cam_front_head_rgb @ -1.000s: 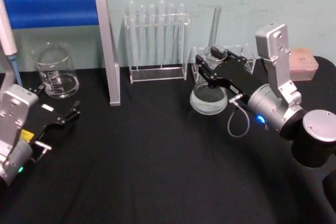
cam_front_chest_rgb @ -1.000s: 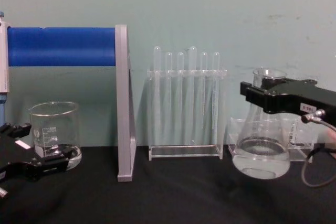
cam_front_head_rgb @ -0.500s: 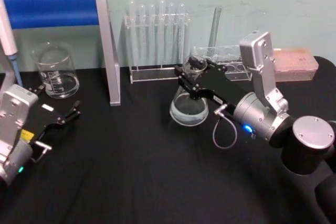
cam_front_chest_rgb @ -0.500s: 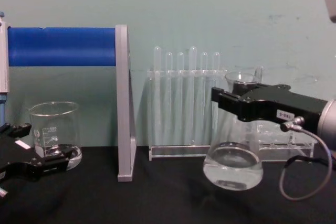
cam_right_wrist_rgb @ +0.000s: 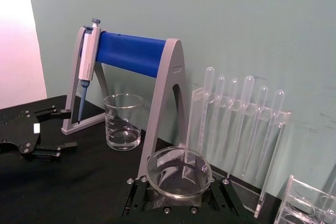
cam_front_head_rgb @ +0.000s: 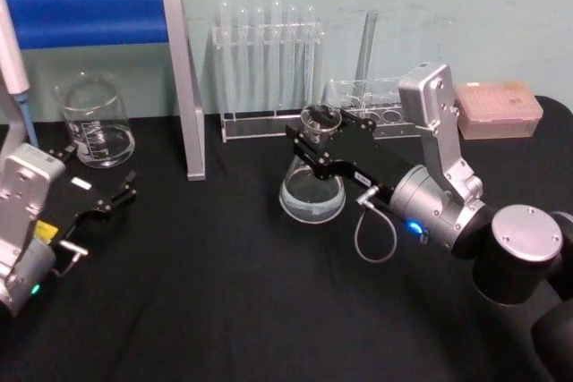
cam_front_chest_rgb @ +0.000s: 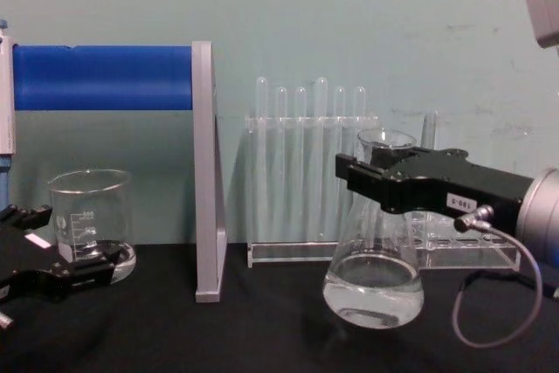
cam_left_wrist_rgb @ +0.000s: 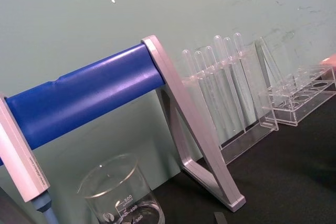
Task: Grasp the erlenmeyer flask with one hand, shake it three times, then place it back.
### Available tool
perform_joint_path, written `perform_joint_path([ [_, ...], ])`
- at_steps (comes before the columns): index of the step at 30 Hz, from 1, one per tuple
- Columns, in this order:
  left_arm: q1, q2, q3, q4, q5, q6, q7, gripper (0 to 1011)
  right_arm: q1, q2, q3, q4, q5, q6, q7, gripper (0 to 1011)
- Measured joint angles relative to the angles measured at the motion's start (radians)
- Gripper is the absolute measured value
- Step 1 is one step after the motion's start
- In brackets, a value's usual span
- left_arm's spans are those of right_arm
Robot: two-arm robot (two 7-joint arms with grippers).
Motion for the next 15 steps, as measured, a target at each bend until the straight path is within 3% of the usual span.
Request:
perform_joint_path([
  [15,0.0,0.0,0.0,0.0,0.0,0.0,0.0,1001,-0.006,-0.006,-0.025,0.068,0.001,-0.064,0.028,450],
])
